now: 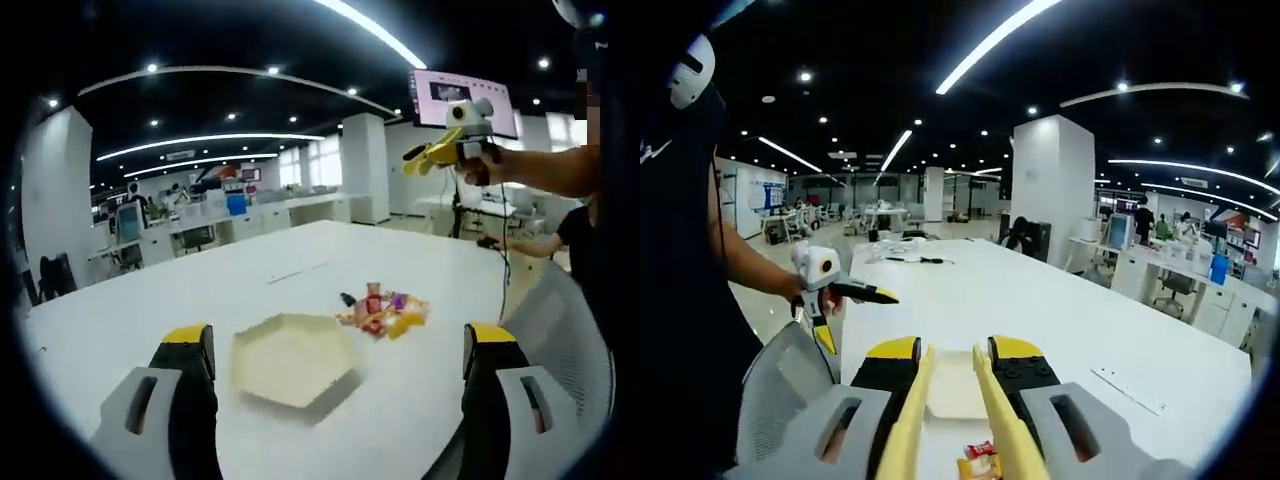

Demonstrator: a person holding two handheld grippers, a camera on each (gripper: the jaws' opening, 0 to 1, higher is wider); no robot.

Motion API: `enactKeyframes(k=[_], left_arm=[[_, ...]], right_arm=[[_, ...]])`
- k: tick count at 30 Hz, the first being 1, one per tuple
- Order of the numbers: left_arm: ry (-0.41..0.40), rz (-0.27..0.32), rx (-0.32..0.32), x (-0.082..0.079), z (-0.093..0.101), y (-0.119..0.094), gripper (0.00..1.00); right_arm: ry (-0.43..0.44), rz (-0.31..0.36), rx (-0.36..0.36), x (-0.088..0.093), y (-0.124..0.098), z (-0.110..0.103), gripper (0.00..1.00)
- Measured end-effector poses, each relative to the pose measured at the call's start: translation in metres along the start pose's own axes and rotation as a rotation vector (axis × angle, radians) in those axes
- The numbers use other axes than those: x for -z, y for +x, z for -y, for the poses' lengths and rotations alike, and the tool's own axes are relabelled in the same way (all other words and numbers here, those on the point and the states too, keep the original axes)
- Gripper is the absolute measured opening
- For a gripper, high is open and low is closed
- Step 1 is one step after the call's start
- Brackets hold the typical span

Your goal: Place the target food into the container with the food tongs after gripping and lifting it, then release it inside without dropping or visibly crushing the food.

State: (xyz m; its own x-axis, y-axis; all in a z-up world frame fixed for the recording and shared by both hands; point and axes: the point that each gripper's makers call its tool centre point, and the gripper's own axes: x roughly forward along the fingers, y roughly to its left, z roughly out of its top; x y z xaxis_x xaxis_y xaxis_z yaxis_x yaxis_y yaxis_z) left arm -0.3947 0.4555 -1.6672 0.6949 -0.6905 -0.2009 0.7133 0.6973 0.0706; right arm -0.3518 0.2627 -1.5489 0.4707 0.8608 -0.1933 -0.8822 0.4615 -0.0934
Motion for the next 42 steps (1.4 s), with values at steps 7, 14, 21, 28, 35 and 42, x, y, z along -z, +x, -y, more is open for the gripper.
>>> enactKeyframes(k=[7,14,21,28,35,42], left_arm=[[-0.035,0.004,-0.041,0.025,-0.003,-0.002,1.0],[-0.039,-0.006,-0.058,0.033,-0.005,0.002,1.0],[0.037,-0.019,-0.038,0.038,0.004,0.004,1.0],[0.01,-0.029,-0.031,0.042,0.003,0.004,1.0],[0.001,-0.044,-0.018,0.047,0.006,0.005,1.0],[0.007,-0.081,-0.001,0.054,0.01,0.007,1.0]], right_arm=[[0.002,-0.025,0.053,0.01,-0.002,0.009,0.26],[0.003,-0.034,0.064,0.013,-0.001,0.012,0.26],[0.009,-0.042,0.093,0.021,0.007,0.018,0.26],[-0.002,-0.068,0.104,0.036,0.016,0.018,0.26],[-0.008,-0.106,0.145,0.057,0.025,0.024,0.26],[0.019,-0.111,0.172,0.07,0.031,0.03,0.26]])
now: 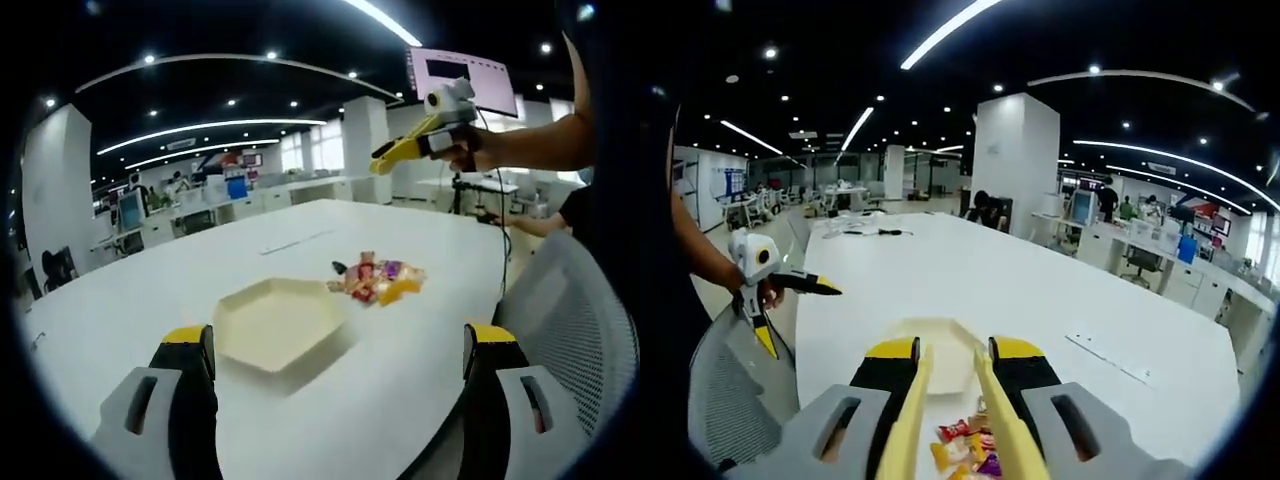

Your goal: Place the target food into the container with the food tongs after gripping and lifting it, then release it inside without dropping or visibly crushing the food.

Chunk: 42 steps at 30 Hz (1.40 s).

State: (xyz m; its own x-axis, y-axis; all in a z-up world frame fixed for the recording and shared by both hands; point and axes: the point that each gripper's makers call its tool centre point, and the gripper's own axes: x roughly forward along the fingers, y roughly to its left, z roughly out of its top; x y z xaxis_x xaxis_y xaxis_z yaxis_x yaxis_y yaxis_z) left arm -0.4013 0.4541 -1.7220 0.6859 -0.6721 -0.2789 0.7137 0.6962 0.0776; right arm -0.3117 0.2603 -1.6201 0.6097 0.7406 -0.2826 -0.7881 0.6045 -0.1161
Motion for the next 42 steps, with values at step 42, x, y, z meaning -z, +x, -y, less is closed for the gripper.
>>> enactKeyframes(k=[42], left_arm=[[-0.043,-0.035,-0.018,0.007,-0.005,0.001,1.0]], right_arm=[[0.123,-0.142,0.118,0.118,0.056,0.009,0.28]])
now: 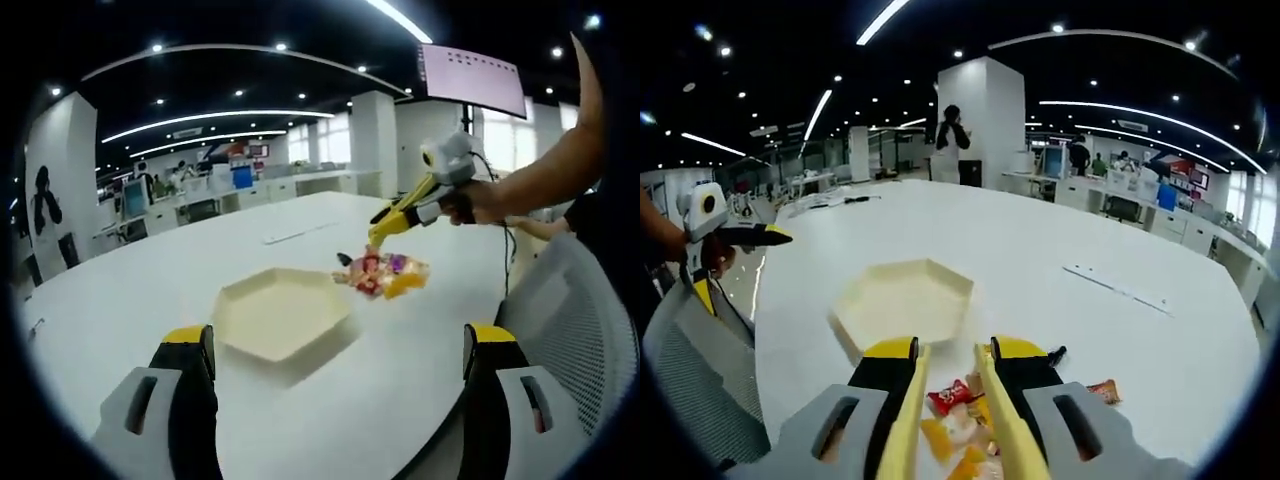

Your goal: Place the target food into the container with the food tongs after gripping and lifting it, then release it inside without dropping or visibly crushing the food.

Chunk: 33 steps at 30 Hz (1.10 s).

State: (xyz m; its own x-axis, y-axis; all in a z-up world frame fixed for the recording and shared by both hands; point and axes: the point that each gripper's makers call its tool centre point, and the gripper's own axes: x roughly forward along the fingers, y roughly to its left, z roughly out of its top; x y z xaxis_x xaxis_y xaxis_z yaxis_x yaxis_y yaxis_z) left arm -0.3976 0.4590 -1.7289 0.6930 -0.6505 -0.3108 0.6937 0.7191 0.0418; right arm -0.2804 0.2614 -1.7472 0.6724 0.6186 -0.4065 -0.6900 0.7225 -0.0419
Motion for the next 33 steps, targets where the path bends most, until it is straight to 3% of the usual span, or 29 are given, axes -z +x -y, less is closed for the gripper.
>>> enactKeyframes(k=[7,20,26,31,33], left_arm=[[0.017,-0.001,-0.016,0.0,-0.003,-0.001,1.0],[0.04,-0.008,-0.033,0.003,-0.004,-0.003,0.99],[0.041,-0.033,-0.03,0.008,-0.002,-0.001,0.99],[0.029,-0.041,-0.023,0.011,0.0,-0.001,0.99],[0.029,-0.043,-0.021,0.011,0.0,0.0,0.99]], right_arm=[[0.0,-0.041,0.024,0.023,0.015,-0.004,0.27],[0.019,-0.109,0.047,0.046,0.04,-0.007,0.27],[0.003,-0.148,0.034,0.053,0.04,-0.01,0.27],[-0.011,-0.171,-0.029,0.059,0.031,-0.023,0.26],[-0.011,-0.17,-0.017,0.058,0.028,-0.021,0.27]])
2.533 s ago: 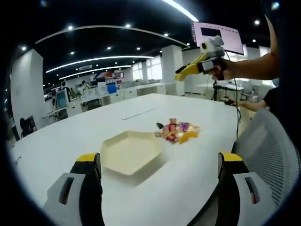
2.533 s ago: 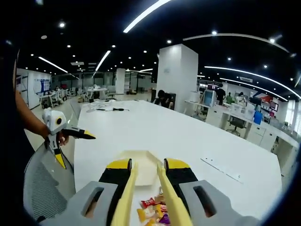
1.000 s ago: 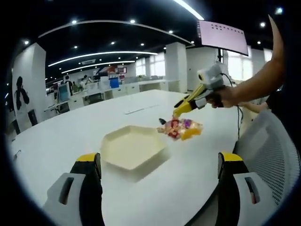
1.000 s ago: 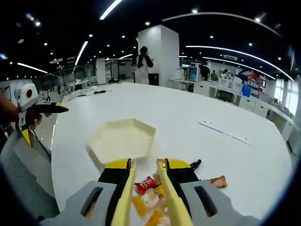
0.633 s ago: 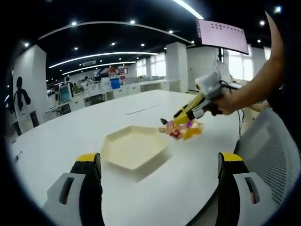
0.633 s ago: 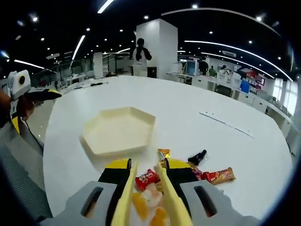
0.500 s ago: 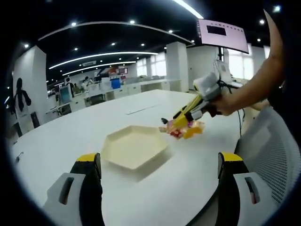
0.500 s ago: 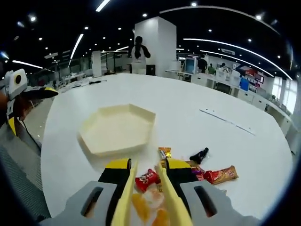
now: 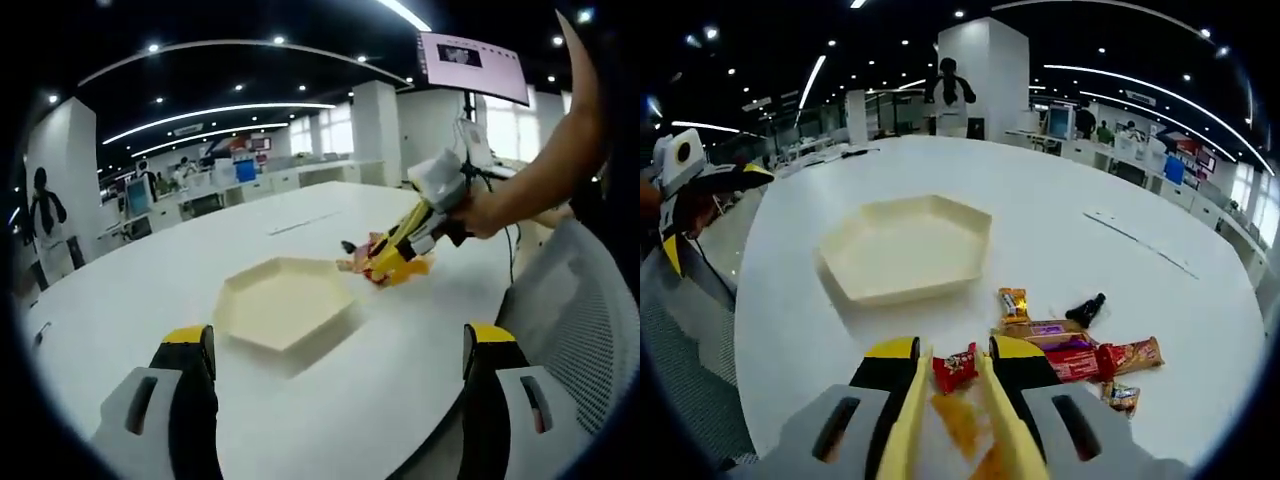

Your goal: Place the target food into the container with the food tongs after gripping and lifting it, then release it inside without dropping or visibly crushing the food.

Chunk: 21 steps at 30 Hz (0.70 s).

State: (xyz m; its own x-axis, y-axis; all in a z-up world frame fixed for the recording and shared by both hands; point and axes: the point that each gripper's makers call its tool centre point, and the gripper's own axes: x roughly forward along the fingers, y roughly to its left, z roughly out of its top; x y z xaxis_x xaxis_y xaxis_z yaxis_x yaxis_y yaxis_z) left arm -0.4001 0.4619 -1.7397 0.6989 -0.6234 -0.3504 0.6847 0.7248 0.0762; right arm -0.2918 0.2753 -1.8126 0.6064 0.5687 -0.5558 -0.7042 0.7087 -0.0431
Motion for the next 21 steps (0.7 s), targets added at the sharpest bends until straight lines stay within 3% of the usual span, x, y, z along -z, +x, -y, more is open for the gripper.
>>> enactKeyframes(k=[3,11,21], left_arm=[[-0.004,-0.002,-0.01,0.001,-0.002,-0.001,0.99],[-0.002,0.006,-0.004,-0.001,-0.001,-0.002,0.99],[0.002,0.019,-0.003,-0.004,-0.002,-0.003,0.96]], right_arm=[[0.024,-0.009,0.048,0.0,-0.003,0.01,0.27],[0.059,-0.02,0.07,0.003,0.005,0.013,0.27],[-0.017,-0.052,0.054,0.001,0.015,0.006,0.28]])
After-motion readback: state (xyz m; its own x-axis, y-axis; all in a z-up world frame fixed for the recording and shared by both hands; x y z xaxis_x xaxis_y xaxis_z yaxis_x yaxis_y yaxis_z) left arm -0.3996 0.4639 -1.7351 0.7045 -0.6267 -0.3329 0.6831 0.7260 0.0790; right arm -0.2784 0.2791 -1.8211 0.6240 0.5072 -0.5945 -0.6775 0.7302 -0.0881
